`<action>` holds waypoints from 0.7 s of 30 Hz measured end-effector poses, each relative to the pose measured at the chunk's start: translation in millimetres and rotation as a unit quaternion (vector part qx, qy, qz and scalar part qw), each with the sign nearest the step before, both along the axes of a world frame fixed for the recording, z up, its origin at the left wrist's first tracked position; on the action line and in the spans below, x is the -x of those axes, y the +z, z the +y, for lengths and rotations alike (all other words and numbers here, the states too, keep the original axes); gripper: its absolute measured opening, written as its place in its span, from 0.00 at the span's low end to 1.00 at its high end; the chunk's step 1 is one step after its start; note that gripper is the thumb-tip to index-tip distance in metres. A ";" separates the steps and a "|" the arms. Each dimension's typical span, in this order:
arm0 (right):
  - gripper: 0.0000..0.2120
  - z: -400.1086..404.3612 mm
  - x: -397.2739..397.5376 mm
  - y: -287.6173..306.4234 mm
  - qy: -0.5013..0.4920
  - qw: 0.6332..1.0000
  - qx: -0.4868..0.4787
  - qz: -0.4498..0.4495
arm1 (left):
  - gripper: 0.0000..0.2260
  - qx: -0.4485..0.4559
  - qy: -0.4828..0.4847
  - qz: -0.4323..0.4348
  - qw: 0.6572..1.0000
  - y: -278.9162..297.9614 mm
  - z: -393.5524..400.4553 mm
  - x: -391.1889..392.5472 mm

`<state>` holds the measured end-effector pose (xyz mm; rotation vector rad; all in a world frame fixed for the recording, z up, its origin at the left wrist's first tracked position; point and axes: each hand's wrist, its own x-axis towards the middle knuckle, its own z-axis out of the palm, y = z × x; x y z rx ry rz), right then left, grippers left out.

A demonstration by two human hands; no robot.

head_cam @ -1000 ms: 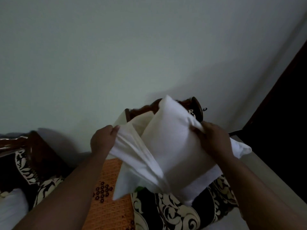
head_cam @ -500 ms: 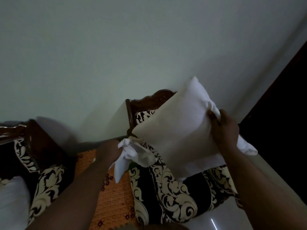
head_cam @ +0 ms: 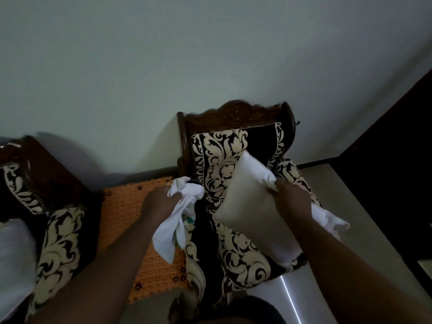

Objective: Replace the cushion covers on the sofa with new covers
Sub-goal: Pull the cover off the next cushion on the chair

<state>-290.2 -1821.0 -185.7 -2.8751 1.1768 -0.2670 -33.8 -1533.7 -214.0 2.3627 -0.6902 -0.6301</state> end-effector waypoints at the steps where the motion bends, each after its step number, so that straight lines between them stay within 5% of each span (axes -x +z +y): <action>1: 0.12 -7.2 -2.5 -10.8 0.019 0.999 0.009 0.026 | 0.13 0.002 0.005 0.003 1.000 0.2 0.0 3.4; 7: 0.14 -60.2 -36.3 -63.4 0.128 0.979 -0.079 0.140 | 0.12 -0.023 0.072 -0.009 0.997 0.3 -0.3 25.7; 13: 0.09 -91.0 -89.8 -76.5 0.178 0.970 -0.039 0.161 | 0.08 -0.067 0.109 -0.011 0.992 -3.8 -21.8 61.5; 17: 0.14 -79.0 -100.9 -80.8 0.220 0.963 -0.133 0.080 | 0.21 -0.078 0.128 -0.026 0.988 -1.1 -39.5 80.4; 21: 0.11 -19.8 -84.3 -87.8 0.327 0.896 -0.299 -0.013 | 0.20 -0.022 0.183 0.001 0.983 7.7 -45.5 101.7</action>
